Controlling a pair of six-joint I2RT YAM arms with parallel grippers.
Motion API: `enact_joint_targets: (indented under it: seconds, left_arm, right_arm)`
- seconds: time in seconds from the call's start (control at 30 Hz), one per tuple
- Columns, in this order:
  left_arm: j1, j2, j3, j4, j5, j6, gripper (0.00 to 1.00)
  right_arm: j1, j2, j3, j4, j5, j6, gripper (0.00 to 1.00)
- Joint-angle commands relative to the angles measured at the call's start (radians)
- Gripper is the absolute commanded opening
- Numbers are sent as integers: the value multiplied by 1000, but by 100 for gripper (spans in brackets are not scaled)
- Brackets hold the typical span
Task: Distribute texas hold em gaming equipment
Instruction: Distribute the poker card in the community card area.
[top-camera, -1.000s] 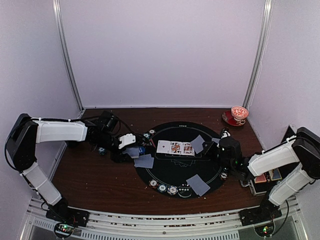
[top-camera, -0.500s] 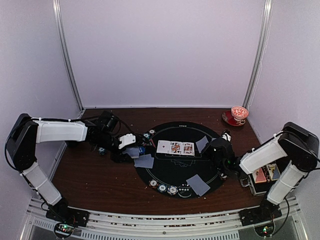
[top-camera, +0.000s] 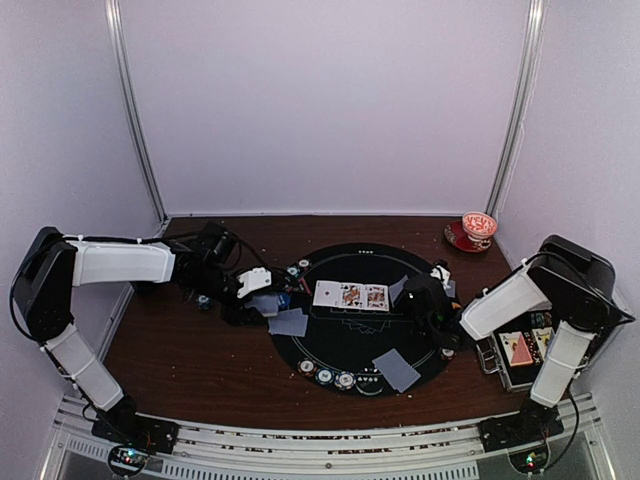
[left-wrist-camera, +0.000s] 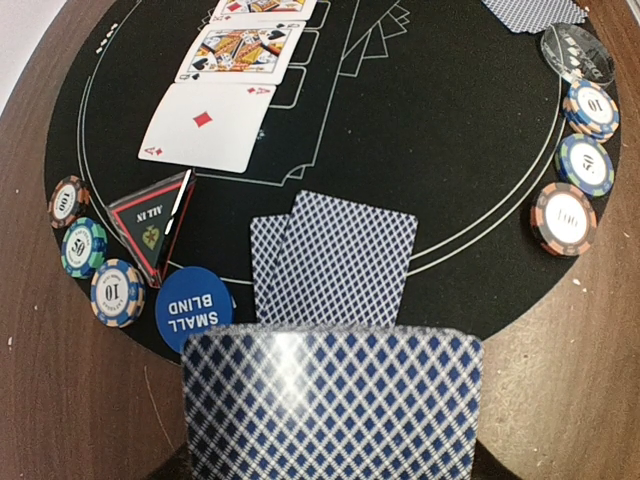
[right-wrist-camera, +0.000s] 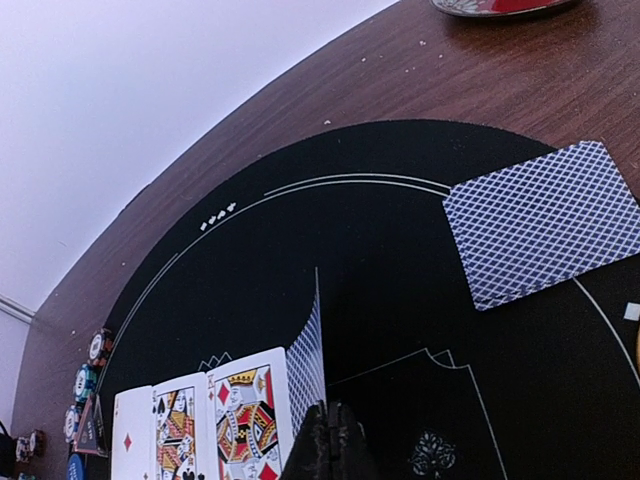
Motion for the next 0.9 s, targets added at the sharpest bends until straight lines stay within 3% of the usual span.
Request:
enact_joint_targets:
  seconds: [0.0, 0.13, 0.43, 0.67, 0.87]
  left_arm:
    - [3, 8, 30, 15, 10, 1, 61]
    - [3, 10, 30, 15, 10, 1, 61]
    - [3, 10, 30, 15, 10, 1, 61]
    - [3, 10, 31, 14, 11, -1, 61]
    - [4, 10, 30, 15, 12, -1, 61]
  right_arm:
    - [-13, 34, 24, -34, 17, 2, 0]
    - [-16, 44, 27, -40, 14, -2, 1]
    - [-14, 34, -3, -24, -37, 3, 18]
    - [-4, 15, -24, -18, -53, 1, 24]
    - [-5, -32, -36, -64, -13, -6, 39]
